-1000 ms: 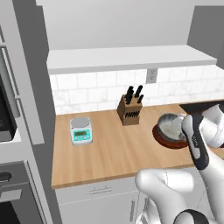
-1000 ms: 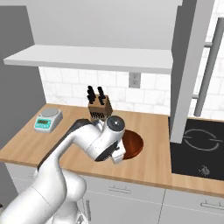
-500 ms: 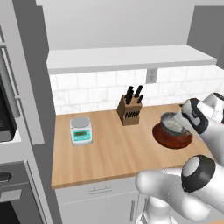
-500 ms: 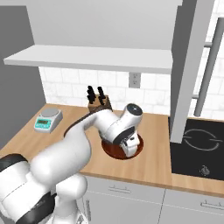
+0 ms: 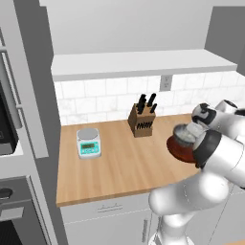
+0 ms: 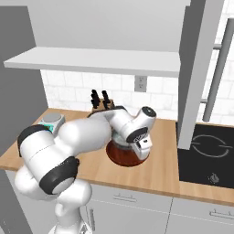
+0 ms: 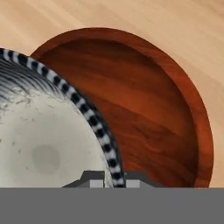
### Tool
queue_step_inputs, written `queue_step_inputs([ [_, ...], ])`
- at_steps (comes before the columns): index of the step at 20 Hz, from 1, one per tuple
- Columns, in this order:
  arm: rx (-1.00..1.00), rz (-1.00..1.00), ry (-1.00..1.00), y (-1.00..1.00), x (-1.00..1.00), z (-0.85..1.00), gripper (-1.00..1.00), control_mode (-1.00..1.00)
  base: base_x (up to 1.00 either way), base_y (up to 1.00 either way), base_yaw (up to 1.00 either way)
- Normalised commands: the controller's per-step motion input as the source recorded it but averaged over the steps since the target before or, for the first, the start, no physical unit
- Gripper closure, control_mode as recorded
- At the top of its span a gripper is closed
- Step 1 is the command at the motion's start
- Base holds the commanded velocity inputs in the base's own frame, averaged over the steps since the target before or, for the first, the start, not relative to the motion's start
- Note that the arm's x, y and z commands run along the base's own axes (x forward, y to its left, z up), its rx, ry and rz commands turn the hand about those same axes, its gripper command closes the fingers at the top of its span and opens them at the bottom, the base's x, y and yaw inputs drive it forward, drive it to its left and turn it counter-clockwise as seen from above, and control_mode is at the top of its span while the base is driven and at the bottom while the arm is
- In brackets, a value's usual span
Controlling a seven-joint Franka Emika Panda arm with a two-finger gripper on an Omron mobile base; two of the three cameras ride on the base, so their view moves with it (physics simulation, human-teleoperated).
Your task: Pick up the bowls on the counter and stack them on top of one another in the open cabinet. Place the smaller bowl on top of the larger bowl.
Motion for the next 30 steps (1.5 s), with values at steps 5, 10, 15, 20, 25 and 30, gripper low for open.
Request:
queue_step_inputs([
  [5,0.00,0.00,0.03,-0.10,0.43,-0.50,1.00,-1.00,0.00,0.00,0.00],
  [10,0.00,0.00,0.00,-0.13,0.04,-0.38,1.00,-1.00,0.00,0.00,0.00],
  [15,0.00,0.00,0.01,0.00,0.00,-0.18,1.00,-1.00,0.00,0.00,0.00],
  [20,0.00,0.00,0.00,0.00,-0.15,0.04,1.00,-1.00,0.00,0.00,0.00],
  [25,-0.01,0.00,0.00,0.03,-0.20,0.02,1.00,-1.00,0.00,0.00,0.00],
  [30,-0.10,0.00,0.00,0.32,-0.19,-0.18,-1.00,-1.00,0.00,0.00,0.00],
])
